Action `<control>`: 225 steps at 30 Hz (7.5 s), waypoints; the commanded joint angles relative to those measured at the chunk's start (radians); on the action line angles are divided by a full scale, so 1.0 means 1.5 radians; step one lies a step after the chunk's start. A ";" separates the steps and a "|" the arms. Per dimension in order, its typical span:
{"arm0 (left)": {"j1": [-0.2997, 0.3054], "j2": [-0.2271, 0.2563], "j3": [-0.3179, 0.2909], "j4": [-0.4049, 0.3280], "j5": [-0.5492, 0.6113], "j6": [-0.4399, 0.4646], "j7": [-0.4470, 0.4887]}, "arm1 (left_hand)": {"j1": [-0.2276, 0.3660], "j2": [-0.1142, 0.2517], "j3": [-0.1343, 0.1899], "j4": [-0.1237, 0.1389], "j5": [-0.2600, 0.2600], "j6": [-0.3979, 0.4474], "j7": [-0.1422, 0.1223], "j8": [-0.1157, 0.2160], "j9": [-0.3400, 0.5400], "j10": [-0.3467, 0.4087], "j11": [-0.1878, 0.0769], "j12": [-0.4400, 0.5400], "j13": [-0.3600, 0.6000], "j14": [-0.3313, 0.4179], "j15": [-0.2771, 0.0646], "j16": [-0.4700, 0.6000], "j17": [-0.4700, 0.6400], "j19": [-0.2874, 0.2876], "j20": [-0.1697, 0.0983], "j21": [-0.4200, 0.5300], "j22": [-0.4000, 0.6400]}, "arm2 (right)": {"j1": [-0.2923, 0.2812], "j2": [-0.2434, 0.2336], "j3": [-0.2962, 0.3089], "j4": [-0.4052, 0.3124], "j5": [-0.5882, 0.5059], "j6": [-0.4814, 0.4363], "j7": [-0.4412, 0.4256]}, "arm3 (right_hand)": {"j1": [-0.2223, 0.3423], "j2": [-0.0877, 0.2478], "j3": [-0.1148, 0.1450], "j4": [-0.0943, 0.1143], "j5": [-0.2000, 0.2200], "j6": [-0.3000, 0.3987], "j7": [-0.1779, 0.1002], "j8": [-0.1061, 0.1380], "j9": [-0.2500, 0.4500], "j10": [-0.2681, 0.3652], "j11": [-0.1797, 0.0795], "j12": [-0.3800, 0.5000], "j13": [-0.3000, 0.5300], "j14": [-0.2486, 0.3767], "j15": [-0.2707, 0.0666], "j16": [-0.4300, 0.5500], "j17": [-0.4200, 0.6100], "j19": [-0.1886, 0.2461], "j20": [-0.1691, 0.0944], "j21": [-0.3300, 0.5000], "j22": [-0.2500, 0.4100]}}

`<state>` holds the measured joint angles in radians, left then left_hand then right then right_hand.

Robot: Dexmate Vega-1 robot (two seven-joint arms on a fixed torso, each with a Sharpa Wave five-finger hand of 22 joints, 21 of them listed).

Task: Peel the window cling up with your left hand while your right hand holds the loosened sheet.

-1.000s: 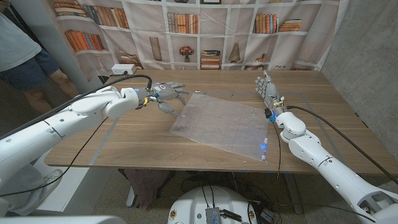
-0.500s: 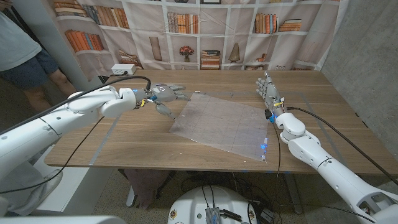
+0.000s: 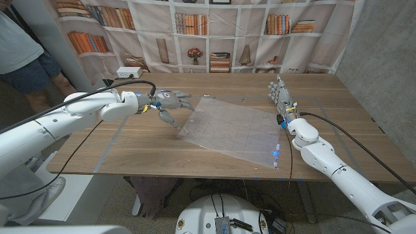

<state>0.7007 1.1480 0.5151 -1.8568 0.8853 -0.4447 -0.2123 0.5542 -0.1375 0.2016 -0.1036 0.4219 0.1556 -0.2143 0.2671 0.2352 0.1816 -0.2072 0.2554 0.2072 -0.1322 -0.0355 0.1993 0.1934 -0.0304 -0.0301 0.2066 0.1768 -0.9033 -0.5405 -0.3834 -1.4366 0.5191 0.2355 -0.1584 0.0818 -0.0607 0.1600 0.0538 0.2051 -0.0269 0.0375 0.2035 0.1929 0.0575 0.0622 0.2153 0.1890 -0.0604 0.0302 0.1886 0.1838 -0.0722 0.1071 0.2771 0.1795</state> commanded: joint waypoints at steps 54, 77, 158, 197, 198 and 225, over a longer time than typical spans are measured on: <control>-0.113 -0.108 0.126 0.140 0.084 -0.116 -0.006 | 0.319 0.124 0.032 -0.021 -0.119 0.226 -0.001 0.175 -0.010 0.187 0.003 0.021 0.051 0.380 -0.127 0.009 0.085 0.325 -0.116 0.100 0.032 | -0.002 0.011 -0.001 0.005 -0.019 0.012 -0.031 | -0.006 0.004 -0.006 0.000 0.004 0.005 0.003 0.000 0.001 -0.010 -0.002 -0.001 0.002 -0.036 -0.005 -0.009 0.002 -0.005 -0.017 -0.020 0.001; -0.098 -0.110 0.137 0.129 0.107 -0.093 0.050 | 0.336 0.146 0.010 -0.018 -0.119 0.375 0.000 0.194 -0.020 0.252 0.003 0.027 0.092 0.411 -0.130 0.020 0.141 0.262 -0.106 0.217 0.020 | -0.001 0.012 0.003 0.016 -0.009 0.029 -0.010 | -0.006 0.007 -0.007 0.000 0.005 0.009 0.000 0.001 0.001 -0.008 -0.004 0.001 0.002 -0.033 -0.007 -0.004 0.001 0.002 -0.025 -0.023 0.002; 0.034 -0.200 0.052 0.069 -0.238 0.188 0.102 | 0.666 0.141 0.057 -0.037 0.121 0.387 0.054 0.563 0.473 0.274 0.014 0.497 0.597 0.599 -0.072 0.574 0.695 0.307 -0.079 0.682 0.160 | 0.044 0.022 0.008 0.103 0.024 0.072 0.061 | -0.009 0.016 -0.013 0.001 0.007 0.013 -0.002 0.000 0.000 -0.006 -0.002 0.003 0.002 -0.018 -0.009 0.001 0.001 0.042 -0.043 -0.025 0.001; 0.041 -0.287 0.012 0.068 -0.499 0.190 0.150 | 0.664 0.130 0.084 -0.037 0.169 0.384 0.060 0.572 0.468 0.270 0.018 0.522 0.580 0.571 -0.086 0.635 0.691 0.290 -0.070 0.715 0.157 | 0.037 0.023 0.010 0.111 0.023 0.096 0.066 | -0.007 0.019 -0.015 -0.001 0.008 0.012 -0.002 -0.001 0.000 -0.005 -0.003 0.003 0.002 -0.012 -0.010 0.002 0.001 0.049 -0.043 -0.030 0.001; 0.042 -0.292 0.009 0.069 -0.515 0.191 0.149 | 0.664 0.130 0.084 -0.037 0.170 0.383 0.060 0.573 0.470 0.270 0.019 0.523 0.579 0.571 -0.086 0.636 0.691 0.290 -0.070 0.715 0.157 | 0.037 0.023 0.010 0.112 0.022 0.098 0.068 | -0.007 0.019 -0.015 -0.001 0.008 0.012 -0.002 -0.001 0.000 -0.005 -0.003 0.003 0.002 -0.012 -0.010 0.002 0.001 0.049 -0.044 -0.031 0.001; 0.051 -0.335 -0.008 0.045 -0.767 0.226 0.090 | 0.662 0.122 0.097 -0.036 0.190 0.377 0.060 0.579 0.470 0.267 0.021 0.539 0.570 0.568 -0.088 0.656 0.689 0.285 -0.060 0.742 0.146 | 0.043 0.030 0.005 0.126 0.022 0.108 0.078 | -0.005 0.021 -0.016 -0.002 0.008 0.011 -0.002 -0.002 0.000 -0.007 -0.003 0.003 0.001 -0.011 -0.010 0.001 0.000 0.053 -0.045 -0.034 0.001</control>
<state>0.7661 0.6687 0.5199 -1.7770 -0.0945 -0.1405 -0.0366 1.5431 0.0539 0.3360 -0.1574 0.6967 0.7269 -0.1251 1.1322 0.9397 0.5817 -0.1788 1.0559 1.0645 0.7230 -0.0730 1.1773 1.2259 0.4031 -0.0463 1.3131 0.3940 -0.8432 -0.5020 -0.3721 -1.2573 0.5511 0.3910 -0.0473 0.0718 -0.0399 0.1380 0.0483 0.2108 -0.0091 0.0303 0.2035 0.1910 0.0485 0.0532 0.2153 0.1891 -0.0781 0.0124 0.1852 0.1815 0.0013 0.0408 0.2285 0.1790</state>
